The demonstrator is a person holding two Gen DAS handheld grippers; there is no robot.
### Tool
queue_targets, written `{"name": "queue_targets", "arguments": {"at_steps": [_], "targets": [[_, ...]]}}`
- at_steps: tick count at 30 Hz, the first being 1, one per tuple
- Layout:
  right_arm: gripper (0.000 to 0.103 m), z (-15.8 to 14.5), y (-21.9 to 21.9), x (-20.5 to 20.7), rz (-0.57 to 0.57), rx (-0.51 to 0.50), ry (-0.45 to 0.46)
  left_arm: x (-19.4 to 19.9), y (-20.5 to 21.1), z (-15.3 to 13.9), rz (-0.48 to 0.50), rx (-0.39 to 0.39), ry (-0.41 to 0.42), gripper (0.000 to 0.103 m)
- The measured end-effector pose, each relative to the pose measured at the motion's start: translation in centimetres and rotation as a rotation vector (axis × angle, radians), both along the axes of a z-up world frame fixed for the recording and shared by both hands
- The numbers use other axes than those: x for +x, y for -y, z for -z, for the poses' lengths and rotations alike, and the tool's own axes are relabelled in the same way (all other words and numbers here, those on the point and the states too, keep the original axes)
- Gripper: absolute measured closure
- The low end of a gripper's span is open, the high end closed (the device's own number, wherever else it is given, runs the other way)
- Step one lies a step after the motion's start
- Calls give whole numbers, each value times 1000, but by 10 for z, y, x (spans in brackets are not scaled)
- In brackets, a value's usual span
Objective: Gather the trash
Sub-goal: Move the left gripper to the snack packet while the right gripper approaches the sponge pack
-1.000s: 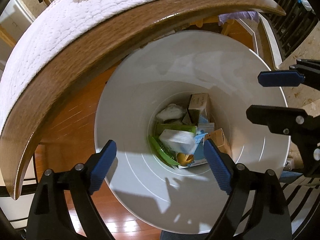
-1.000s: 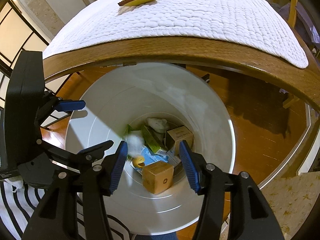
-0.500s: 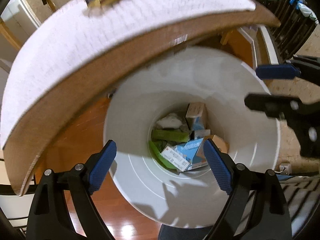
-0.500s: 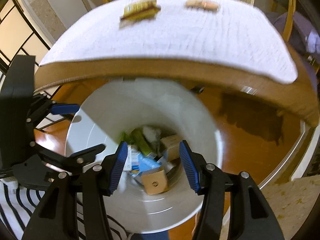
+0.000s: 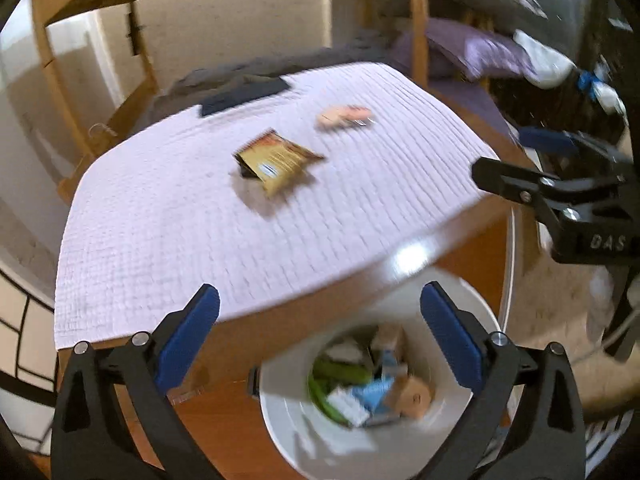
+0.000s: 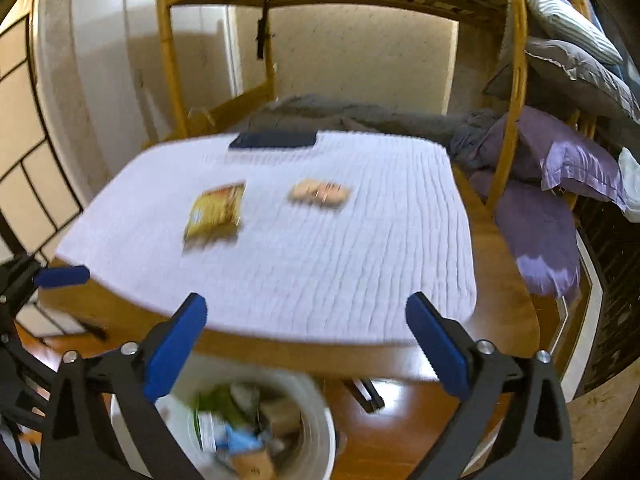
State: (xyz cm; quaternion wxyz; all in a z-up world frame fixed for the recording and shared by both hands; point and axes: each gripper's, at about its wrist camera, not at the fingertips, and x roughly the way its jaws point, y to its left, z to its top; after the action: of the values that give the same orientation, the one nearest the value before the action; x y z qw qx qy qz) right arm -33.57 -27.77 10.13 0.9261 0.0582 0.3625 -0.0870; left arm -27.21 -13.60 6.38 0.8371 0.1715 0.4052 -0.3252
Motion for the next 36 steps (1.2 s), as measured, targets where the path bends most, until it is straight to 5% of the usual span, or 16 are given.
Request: {"name": "queue_targets", "arguments": {"at_steps": [16,36], "targets": [[5,19,46,132,37,15,-80,100,39,13,-185,-19,-77,2],[5,65,59,212,50,124,-207,136,72,25,-217,12,-91,2]]}}
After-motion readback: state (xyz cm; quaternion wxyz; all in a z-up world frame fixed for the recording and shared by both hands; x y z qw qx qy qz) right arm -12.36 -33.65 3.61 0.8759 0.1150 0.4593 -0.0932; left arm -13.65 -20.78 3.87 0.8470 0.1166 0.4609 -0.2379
